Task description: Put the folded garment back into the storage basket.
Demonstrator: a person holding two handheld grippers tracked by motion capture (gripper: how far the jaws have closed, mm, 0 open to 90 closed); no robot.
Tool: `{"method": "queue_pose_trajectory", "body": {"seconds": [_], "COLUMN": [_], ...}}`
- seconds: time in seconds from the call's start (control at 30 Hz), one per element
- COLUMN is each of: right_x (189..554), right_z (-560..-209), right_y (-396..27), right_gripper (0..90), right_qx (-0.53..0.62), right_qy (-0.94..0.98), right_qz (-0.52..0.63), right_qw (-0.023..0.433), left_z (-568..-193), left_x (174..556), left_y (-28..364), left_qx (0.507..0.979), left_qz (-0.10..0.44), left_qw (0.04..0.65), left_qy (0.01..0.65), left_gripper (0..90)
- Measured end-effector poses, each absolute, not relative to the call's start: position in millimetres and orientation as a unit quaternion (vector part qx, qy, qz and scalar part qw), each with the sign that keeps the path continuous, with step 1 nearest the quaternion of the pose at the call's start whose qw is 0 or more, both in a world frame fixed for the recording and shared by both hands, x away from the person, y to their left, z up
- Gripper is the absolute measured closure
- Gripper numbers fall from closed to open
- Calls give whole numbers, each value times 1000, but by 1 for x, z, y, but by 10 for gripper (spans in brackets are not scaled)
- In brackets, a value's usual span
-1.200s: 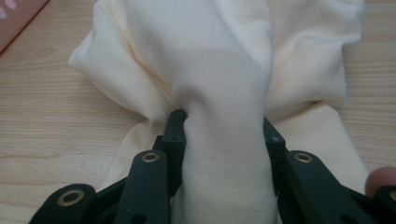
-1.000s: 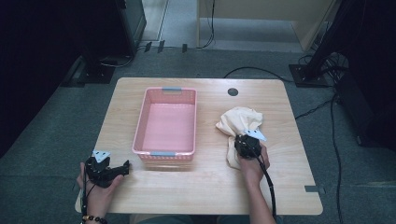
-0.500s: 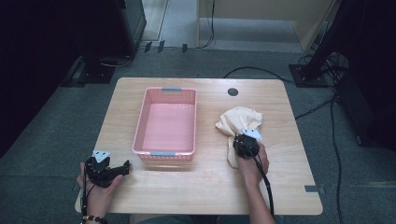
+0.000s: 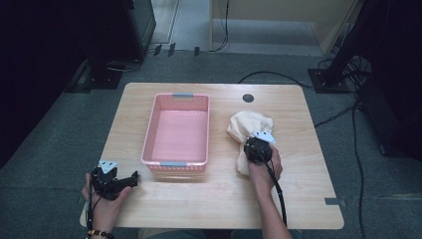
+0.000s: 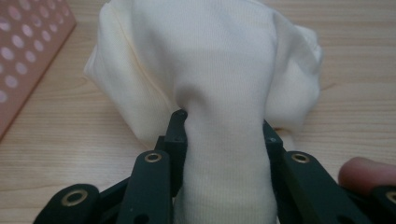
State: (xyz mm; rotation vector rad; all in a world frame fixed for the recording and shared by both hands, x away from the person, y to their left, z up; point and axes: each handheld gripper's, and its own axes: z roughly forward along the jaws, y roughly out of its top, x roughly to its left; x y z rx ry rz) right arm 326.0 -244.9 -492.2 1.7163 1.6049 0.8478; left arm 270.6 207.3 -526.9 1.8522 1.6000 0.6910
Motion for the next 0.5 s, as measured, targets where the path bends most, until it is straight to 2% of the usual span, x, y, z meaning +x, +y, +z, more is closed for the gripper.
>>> {"method": "queue_pose_trajectory", "body": {"seconds": [0.5], "right_x": [329], "right_z": [-446], "right_y": [-218], "right_gripper": [674], "right_qx": [623], "right_qy": [622], "right_qz": [345], "right_qw": [324], "left_z": [-527], "left_x": [271], "left_y": [207], "left_qx": [696], "left_qz": [260], "left_qw": [295], "left_qy": [601], "left_gripper": [0]}}
